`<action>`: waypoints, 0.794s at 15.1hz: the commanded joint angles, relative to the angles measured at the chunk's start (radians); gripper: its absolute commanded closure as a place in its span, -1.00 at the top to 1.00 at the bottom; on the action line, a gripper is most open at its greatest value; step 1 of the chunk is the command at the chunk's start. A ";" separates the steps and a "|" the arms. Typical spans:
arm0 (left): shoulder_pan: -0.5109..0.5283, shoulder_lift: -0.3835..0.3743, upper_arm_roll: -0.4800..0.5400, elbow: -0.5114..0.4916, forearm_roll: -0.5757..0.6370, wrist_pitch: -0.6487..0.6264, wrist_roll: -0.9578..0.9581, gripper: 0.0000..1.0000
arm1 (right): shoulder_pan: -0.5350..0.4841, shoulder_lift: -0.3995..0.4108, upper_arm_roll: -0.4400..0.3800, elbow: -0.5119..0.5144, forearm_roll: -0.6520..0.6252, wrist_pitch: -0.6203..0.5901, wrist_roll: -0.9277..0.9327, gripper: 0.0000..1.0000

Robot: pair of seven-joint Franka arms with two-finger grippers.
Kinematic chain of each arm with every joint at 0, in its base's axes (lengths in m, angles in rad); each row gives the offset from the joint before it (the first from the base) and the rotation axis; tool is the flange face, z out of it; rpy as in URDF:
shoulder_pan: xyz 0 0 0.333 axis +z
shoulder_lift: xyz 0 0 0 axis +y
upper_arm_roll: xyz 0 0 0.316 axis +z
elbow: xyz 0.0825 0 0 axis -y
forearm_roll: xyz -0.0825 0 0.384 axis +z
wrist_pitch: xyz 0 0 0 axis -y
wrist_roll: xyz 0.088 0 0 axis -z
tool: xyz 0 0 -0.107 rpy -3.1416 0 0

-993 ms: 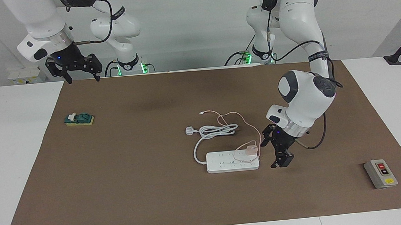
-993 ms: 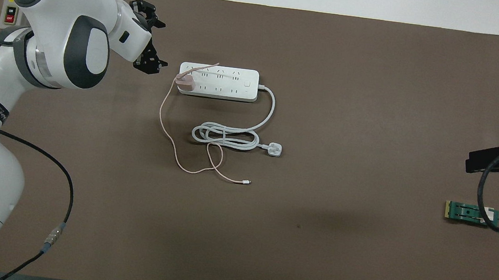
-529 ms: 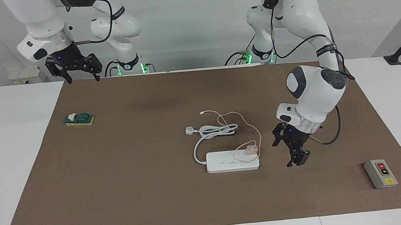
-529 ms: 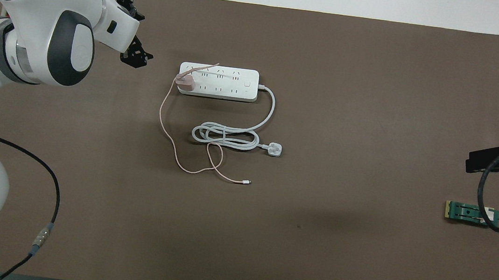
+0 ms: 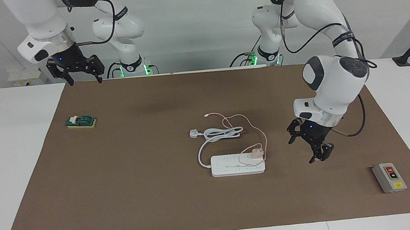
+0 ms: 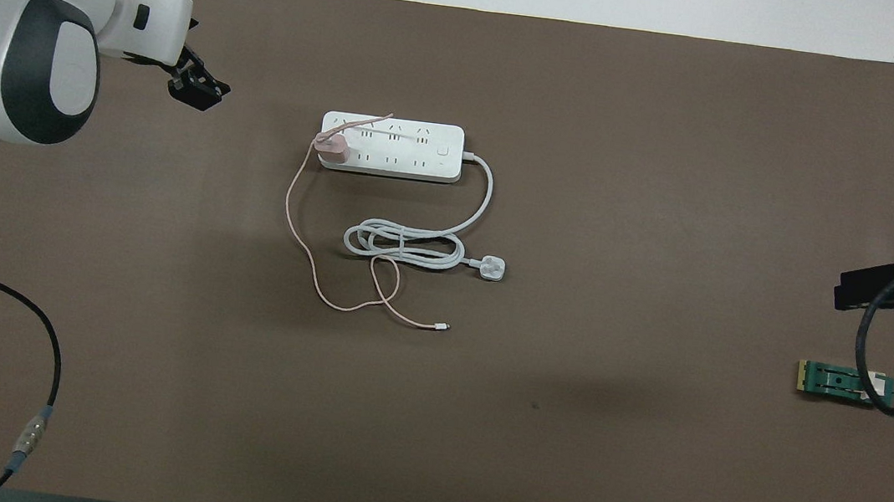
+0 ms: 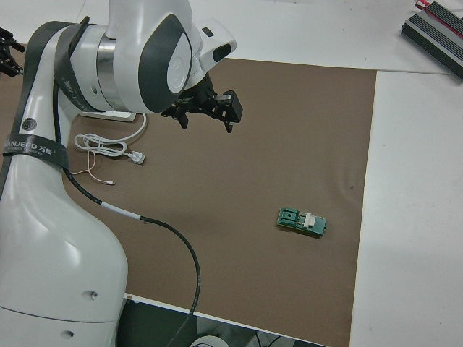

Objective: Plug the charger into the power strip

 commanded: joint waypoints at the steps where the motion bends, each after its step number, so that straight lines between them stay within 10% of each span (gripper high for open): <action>1: 0.002 -0.073 0.003 -0.024 0.087 -0.121 -0.181 1.00 | -0.012 -0.011 0.004 -0.006 0.018 -0.004 0.014 1.00; 12: 0.021 -0.212 0.046 -0.022 0.115 -0.460 -0.643 1.00 | -0.012 -0.011 0.006 -0.006 0.018 -0.004 0.015 1.00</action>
